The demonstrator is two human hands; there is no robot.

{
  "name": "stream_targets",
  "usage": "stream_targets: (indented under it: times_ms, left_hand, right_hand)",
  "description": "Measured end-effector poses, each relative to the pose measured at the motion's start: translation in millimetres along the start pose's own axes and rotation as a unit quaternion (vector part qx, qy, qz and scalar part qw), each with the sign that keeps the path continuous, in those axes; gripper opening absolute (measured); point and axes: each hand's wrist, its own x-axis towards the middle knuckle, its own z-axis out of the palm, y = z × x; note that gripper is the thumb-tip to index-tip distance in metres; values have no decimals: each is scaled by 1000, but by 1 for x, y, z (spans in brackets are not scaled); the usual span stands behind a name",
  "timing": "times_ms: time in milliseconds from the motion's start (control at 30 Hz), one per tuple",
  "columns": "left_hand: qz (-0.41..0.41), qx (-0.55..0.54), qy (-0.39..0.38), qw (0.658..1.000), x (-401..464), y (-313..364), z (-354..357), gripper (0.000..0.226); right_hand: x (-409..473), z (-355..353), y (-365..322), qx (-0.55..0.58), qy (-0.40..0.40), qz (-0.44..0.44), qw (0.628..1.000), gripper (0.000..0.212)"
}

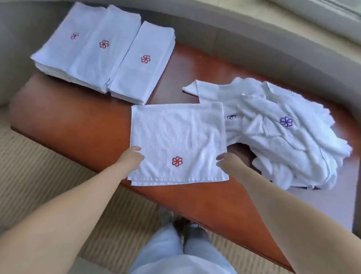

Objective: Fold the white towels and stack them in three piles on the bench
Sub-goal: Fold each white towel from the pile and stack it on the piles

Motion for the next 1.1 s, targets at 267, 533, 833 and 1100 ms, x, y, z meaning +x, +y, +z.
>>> stream_targets:
  times_ms: [267, 533, 833, 1100]
  left_hand:
    - [-45, 59, 65, 995, 18, -70, 21, 62]
    - [-126, -36, 104, 986, 37, -87, 37, 39]
    - [-74, -69, 130, 986, 30, -88, 23, 39]
    - [-50, -85, 91, 991, 13, -120, 27, 13]
  right_hand:
    - [8, 51, 45, 66, 48, 81, 993, 56]
    - [26, 77, 61, 171, 57, 138, 974, 27]
    - [24, 61, 61, 240, 45, 83, 966, 11]
    - [21, 54, 84, 180, 79, 73, 978, 25]
